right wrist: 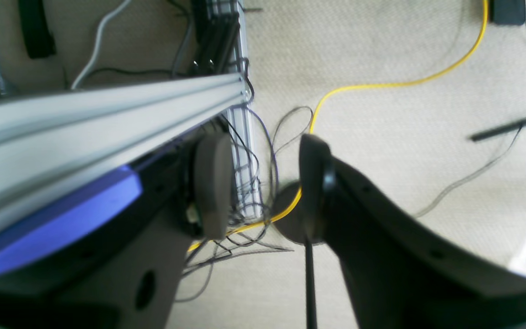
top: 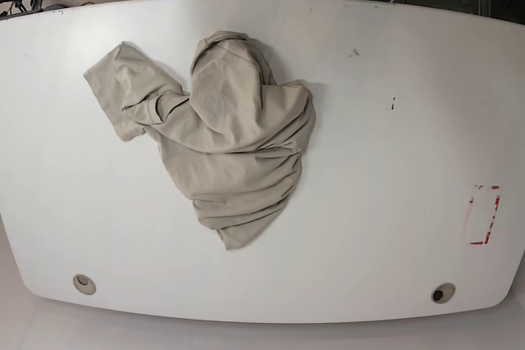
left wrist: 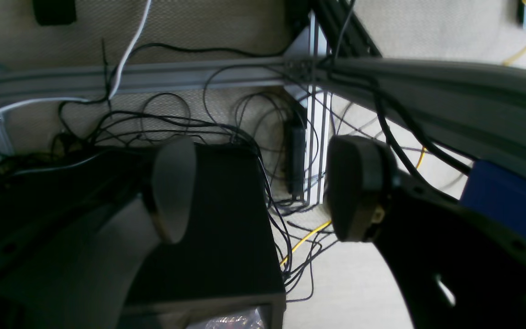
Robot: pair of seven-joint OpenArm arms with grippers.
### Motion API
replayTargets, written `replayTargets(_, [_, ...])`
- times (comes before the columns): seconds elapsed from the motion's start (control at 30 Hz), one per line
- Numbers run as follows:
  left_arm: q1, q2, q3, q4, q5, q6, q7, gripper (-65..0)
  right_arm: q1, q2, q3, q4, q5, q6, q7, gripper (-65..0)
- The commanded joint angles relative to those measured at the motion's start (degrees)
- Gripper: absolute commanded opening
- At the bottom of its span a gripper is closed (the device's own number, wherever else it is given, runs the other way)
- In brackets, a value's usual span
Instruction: Fold the T-shirt properly
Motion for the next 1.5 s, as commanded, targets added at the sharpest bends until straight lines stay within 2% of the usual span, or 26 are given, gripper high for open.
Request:
replayTargets(0.0, [3.12,-0.56,-1.49,3.71,0.21,-0.26,-0.44,-24.0,-3.03,-0.41,0.03,6.04,0.05,0.57,-1.45,-41.9])
replayTargets(0.17, [8.39,-2.32,-1.66,11.45,0.21,-0.26,-0.44,-24.0,-7.52,-0.50,0.03,12.63,0.49,0.83,-2.41,-41.9])
replayTargets(0.43, [15.25,-2.41,-1.84,22.52,0.29,-0.17,-0.36,-24.0,-14.11,-0.85,0.03,21.43,0.58,0.83,-2.50,-41.9])
replayTargets(0.57, [18.24,-2.49,-2.01,28.94,0.21,-0.17,4.22,-24.0,-17.36,-1.56,0.20,25.38,0.58,0.92,-2.50,-41.9])
replayTargets(0.7, [21.58,-4.52,-3.07,37.12,-0.06,-0.08,8.70,-24.2,-21.14,-1.73,0.03,30.39,0.58,0.92,-2.50,-41.9])
replayTargets(0.97, [28.52,-4.96,-3.60,50.04,0.21,-0.08,9.14,-24.2,-27.03,-3.93,0.38,38.13,0.58,0.92,-2.59,-41.9])
replayTargets(1.07, [30.81,-6.19,-5.27,53.12,0.21,-0.08,9.14,-24.2,-28.88,-4.11,0.12,40.77,0.58,0.92,-2.59,-41.9])
replayTargets(1.47, [38.02,-6.27,-13.97,61.56,-0.15,-0.35,8.96,-24.2,-35.65,-4.20,0.12,52.63,0.67,0.48,-2.59,-41.9])
